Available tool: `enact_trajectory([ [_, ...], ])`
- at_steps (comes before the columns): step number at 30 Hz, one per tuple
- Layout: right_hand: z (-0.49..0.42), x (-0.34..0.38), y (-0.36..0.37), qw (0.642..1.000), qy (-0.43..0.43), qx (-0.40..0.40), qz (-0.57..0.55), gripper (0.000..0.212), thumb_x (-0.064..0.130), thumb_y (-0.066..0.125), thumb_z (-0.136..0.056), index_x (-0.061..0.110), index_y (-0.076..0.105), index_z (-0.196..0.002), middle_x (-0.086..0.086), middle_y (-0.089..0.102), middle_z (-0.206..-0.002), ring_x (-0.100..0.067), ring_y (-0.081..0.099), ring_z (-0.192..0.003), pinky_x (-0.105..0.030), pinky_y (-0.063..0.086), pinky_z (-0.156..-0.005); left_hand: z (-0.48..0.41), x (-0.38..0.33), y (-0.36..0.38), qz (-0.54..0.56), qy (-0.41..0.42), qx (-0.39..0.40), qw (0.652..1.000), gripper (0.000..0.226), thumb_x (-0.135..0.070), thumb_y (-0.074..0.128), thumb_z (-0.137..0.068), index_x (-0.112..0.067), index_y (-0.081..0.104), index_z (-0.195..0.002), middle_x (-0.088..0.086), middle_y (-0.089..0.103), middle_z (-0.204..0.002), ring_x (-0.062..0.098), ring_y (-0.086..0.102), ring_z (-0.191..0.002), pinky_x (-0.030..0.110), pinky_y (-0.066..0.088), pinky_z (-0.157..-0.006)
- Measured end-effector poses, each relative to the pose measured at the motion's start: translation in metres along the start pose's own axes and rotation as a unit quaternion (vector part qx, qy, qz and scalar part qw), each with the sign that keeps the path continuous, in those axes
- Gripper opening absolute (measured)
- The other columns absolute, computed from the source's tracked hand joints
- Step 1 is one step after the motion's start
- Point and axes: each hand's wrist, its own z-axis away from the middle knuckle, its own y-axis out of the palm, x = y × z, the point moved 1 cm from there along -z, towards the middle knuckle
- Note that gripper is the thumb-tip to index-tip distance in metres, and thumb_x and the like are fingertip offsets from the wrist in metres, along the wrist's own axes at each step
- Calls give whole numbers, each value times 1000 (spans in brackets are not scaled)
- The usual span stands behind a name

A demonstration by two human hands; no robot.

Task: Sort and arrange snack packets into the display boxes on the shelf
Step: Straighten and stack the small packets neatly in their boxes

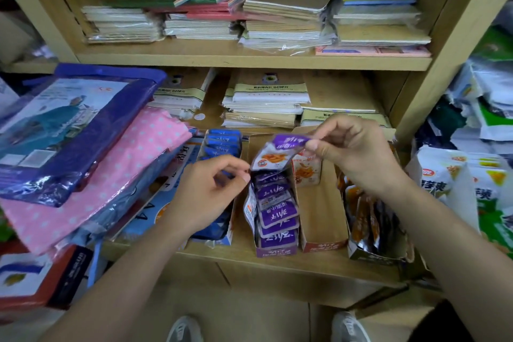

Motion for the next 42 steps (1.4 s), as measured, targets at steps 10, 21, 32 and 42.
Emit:
enact_trajectory([
  [10, -7, -7, 4, 985, 8, -161, -62, 8, 9, 67, -92, 9, 59, -95, -5, 76, -89, -21, 75, -88, -29, 61, -73, 13, -5, 11, -130, -66, 29, 989, 42, -24, 84, -79, -20, 74, -120, -19, 64, -69, -1, 63, -68, 20, 50, -69],
  [21, -7, -11, 13, 992, 37, -124, 0, 8, 11, 67, -93, 14, 60, -92, -6, 75, -90, -16, 74, -89, -27, 61, -72, 10, -10, -10, 122, -71, -189, 972, 23, -10, 77, -86, -33, 75, -88, -12, 77, -82, 9, 73, -75, 41, 61, -72],
  [32, -8, -35, 30, 985, 67, 19, 156, 5, 15, 73, -90, 11, 70, -92, 3, 72, -87, -9, 68, -83, -27, 57, -70, 3, -11, 3, 192, -18, -189, 963, 10, -10, 65, -96, -19, 61, -93, -10, 77, -89, 10, 73, -84, 21, 54, -67],
  [42, -11, -19, 40, 962, 209, -43, -173, 44, 38, 71, -81, 8, 69, -114, -8, 73, -93, -22, 65, -78, -26, 52, -61, 2, -6, 29, 8, 175, 8, 984, 7, -16, 68, -94, -20, 63, -92, -14, 63, -136, 5, 63, -120, 39, 58, -88],
])
